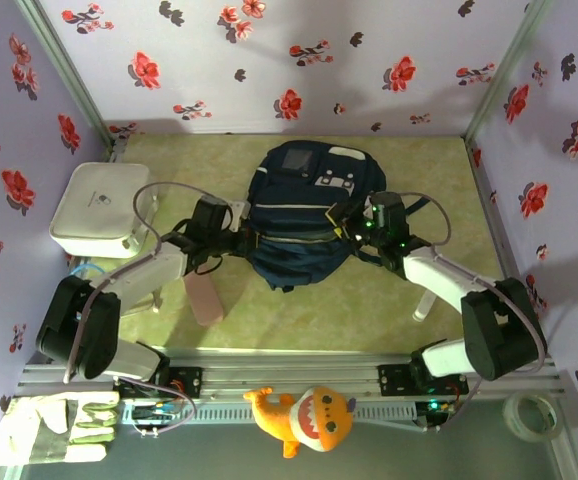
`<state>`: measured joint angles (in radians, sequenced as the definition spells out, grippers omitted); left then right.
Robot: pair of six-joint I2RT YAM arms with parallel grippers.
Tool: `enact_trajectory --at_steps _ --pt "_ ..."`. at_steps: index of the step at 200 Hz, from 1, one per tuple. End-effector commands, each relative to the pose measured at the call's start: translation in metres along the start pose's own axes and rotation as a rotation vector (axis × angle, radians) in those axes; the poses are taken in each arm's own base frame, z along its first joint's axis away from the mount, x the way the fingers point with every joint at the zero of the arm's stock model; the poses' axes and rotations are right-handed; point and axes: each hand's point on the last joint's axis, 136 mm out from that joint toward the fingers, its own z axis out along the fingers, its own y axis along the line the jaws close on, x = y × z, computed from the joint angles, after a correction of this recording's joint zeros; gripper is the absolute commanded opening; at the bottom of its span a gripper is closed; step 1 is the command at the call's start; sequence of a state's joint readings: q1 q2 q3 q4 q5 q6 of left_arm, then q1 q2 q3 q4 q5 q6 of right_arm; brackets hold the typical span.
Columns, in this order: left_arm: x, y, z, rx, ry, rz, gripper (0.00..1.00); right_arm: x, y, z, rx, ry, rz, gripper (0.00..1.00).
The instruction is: Pack the student bag
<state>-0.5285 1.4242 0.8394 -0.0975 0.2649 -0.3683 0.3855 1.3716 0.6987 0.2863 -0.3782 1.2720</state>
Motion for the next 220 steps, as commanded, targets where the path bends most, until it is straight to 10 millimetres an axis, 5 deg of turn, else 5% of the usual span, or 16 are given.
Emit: enact_trajectory --at_steps 1,26,72,134,177,220 --pt "-0.024 -0.025 -0.004 0.043 -0.046 0.096 0.0 -0.012 0.015 -0.011 -0.068 -0.082 0.024 0.5" --pt "-0.027 -0.043 -0.001 0.073 -0.043 0.135 0.0 0.002 0.014 -0.012 -0.066 -0.091 0.074 0.58" --pt "-0.026 -0.065 0.007 0.106 -0.028 0.193 0.0 0.022 -0.002 -0.006 -0.017 -0.12 0.159 0.59" --pt "-0.024 -0.065 0.015 0.106 -0.016 0.21 0.0 0.011 -0.01 -0.008 0.031 -0.204 0.156 0.43" --pt "-0.02 -0.044 0.015 0.009 -0.004 0.253 0.0 -0.004 -0.007 -0.016 0.054 -0.267 0.094 0.18" --pt "-0.022 -0.009 0.012 -0.109 0.012 0.329 0.0 -0.015 0.004 -0.029 0.025 -0.272 0.067 0.11"
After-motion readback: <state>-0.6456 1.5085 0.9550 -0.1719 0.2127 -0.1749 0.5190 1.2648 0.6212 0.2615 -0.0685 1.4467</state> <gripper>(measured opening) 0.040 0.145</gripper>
